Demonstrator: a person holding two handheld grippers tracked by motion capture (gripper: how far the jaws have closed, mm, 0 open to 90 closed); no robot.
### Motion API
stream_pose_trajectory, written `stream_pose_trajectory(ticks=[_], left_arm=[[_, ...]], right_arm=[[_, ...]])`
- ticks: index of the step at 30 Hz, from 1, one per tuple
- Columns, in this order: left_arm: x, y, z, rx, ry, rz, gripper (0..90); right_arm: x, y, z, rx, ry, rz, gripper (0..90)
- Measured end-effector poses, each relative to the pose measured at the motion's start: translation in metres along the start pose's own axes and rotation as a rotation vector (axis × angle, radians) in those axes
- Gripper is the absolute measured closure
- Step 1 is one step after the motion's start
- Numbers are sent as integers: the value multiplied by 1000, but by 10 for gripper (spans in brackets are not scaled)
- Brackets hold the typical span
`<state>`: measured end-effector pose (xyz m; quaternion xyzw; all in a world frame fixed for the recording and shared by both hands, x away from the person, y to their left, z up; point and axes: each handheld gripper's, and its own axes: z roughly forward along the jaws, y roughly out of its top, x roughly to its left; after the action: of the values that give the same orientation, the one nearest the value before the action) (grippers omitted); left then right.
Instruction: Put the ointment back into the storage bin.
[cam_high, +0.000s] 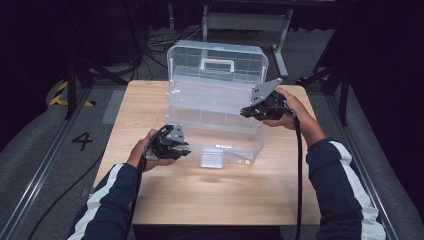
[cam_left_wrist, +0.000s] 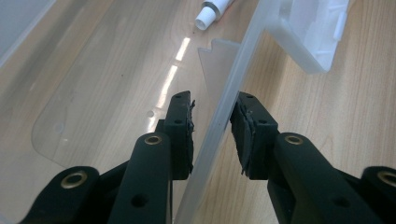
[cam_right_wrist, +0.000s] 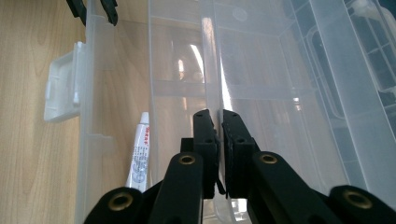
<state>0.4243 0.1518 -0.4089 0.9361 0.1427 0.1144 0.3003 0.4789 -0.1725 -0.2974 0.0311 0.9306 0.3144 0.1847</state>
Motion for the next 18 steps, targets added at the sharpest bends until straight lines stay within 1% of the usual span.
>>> stream_pose_trajectory(ticks=[4, 6, 13, 18], left_arm=[[0, 0, 0, 0, 3, 6, 692], [0, 0, 0, 1, -2, 8, 692], [-1, 0, 0, 5, 6, 22, 691], [-1, 0, 0, 4, 9, 25, 691]], right_arm=[[2, -1, 0, -3, 0, 4, 862], [3, -1, 0, -3, 1, 1, 862], [7, -1, 0, 10, -8, -6, 858], [6, -1, 0, 6, 2, -5, 858]])
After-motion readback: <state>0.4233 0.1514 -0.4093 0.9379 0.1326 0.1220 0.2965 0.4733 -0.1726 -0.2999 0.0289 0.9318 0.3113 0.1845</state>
